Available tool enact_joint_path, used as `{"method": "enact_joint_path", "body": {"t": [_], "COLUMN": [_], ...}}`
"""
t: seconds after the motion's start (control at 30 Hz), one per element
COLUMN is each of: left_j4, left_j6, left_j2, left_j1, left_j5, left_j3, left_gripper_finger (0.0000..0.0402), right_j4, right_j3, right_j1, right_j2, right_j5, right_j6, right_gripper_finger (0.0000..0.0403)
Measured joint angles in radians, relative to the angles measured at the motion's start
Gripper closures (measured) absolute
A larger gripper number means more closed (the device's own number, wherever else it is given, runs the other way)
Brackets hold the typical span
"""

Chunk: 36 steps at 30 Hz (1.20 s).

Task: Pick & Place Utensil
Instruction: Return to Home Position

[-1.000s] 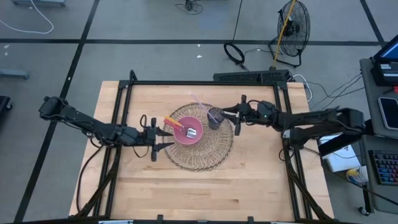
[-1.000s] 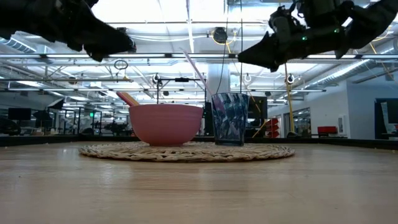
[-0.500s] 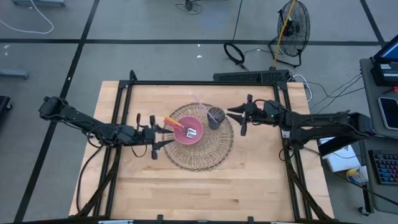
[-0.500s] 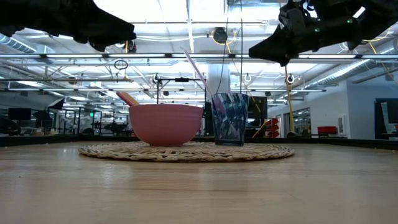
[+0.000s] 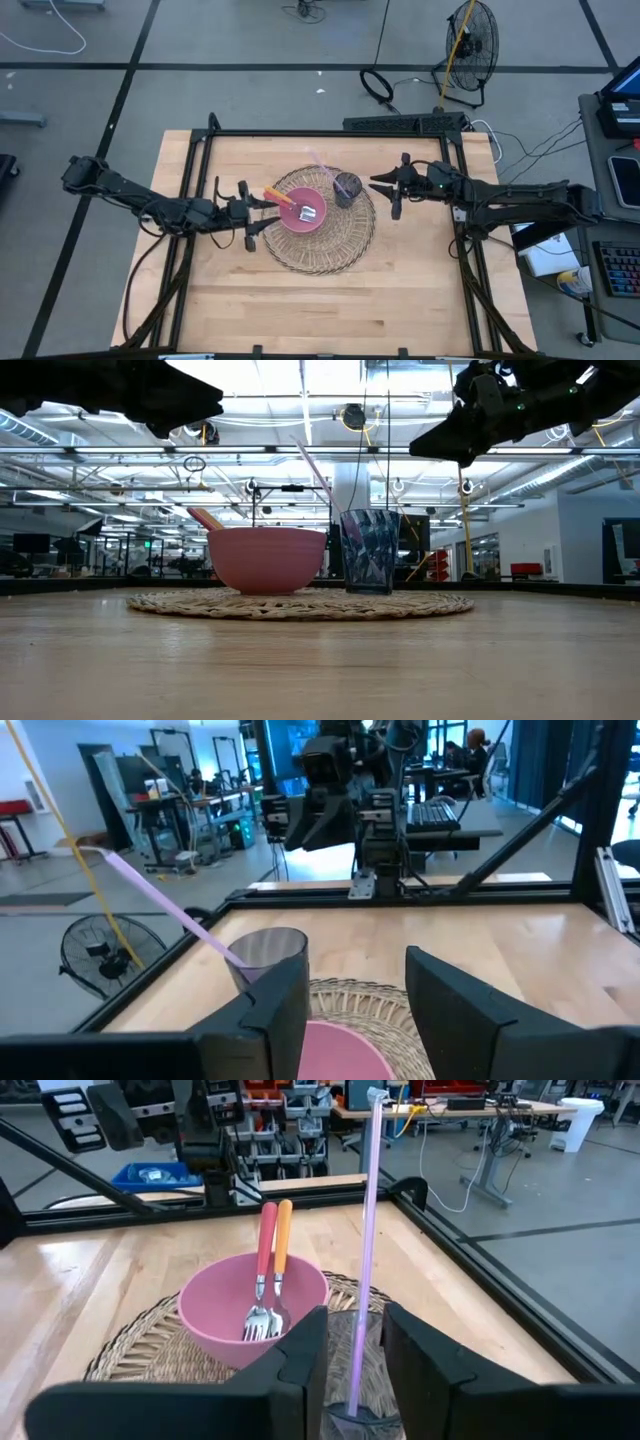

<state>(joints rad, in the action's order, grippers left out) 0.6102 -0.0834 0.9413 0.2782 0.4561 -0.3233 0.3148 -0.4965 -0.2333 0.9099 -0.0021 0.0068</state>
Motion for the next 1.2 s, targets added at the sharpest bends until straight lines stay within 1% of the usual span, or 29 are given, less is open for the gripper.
{"method": "enact_joint_path", "body": {"t": [0.2, 0.37, 0.53, 0.7, 0.8, 0.87, 0.97, 1.1, 1.2], "left_j4": [0.001, -0.018, -0.158, -0.34, -0.435, -0.475, -0.504, -0.506, -0.504], "left_j6": [0.032, 0.04, 0.043, 0.071, 0.089, 0.099, 0.105, 0.105, 0.106], "left_j2": [-0.018, -0.096, -0.236, -0.383, -0.45, -0.479, -0.497, -0.498, -0.497], "left_j1": [-0.027, -0.049, -0.062, -0.06, -0.06, -0.06, -0.06, -0.06, -0.06], "left_j5": [-0.001, -0.022, -0.047, -0.049, -0.055, -0.055, -0.055, -0.062, -0.084], "left_j3": [0.0, 0.0, 0.0, 0.0, 0.0, 0.0, 0.0, 0.0, 0.0], "left_gripper_finger": [0.0231, 0.0231, 0.0231, 0.0231, 0.0231, 0.0231, 0.0231, 0.0231, 0.0231], "right_j4": [-0.026, -0.081, -0.132, -0.135, -0.131, -0.094, 0.008, 0.2, 0.289], "right_j3": [0.0, 0.0, 0.0, 0.0, 0.003, 0.028, 0.099, 0.205, 0.267], "right_j1": [0.0, 0.001, 0.017, 0.045, 0.063, 0.082, 0.109, 0.137, 0.15], "right_j2": [-0.036, -0.075, -0.118, -0.167, -0.191, -0.2, -0.205, -0.214, -0.22], "right_j5": [-0.002, -0.003, -0.001, 0.0, 0.001, 0.001, 0.0, 0.001, 0.001], "right_j6": [0.008, 0.026, 0.026, 0.009, 0.004, 0.005, 0.017, 0.043, 0.068], "right_gripper_finger": [0.0314, 0.0314, 0.0314, 0.0314, 0.0314, 0.0314, 0.0314, 0.0314, 0.0314]}}
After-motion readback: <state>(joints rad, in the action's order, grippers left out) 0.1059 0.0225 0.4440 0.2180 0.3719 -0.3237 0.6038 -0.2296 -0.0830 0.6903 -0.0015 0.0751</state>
